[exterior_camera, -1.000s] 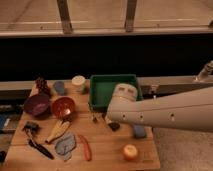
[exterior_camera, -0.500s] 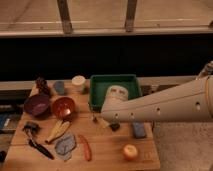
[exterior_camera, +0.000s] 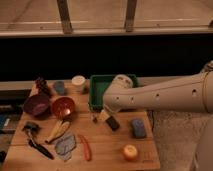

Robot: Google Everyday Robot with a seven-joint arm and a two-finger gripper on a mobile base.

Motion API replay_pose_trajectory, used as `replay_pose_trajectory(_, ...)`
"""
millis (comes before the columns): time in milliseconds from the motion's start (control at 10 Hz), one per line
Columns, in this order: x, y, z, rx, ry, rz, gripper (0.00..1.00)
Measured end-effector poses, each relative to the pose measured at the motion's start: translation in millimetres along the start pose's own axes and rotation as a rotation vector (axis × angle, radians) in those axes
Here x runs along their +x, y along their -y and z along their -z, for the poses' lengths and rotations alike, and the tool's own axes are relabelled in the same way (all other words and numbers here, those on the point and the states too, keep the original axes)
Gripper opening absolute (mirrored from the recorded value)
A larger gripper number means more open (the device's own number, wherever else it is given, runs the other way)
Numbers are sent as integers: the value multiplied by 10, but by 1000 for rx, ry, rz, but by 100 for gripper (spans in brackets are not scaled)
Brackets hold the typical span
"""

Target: Place eraser in table surface

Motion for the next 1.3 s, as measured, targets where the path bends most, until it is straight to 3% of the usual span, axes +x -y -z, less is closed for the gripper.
replay_pose_trajectory(400, -1, 32, -94, -23, -14, -1, 78)
replay_pose_trajectory(800, -29, -97, -544, -54, -105, 1, 78)
replay_pose_trajectory(1300, 46, -160, -639, -74, -154, -14, 78)
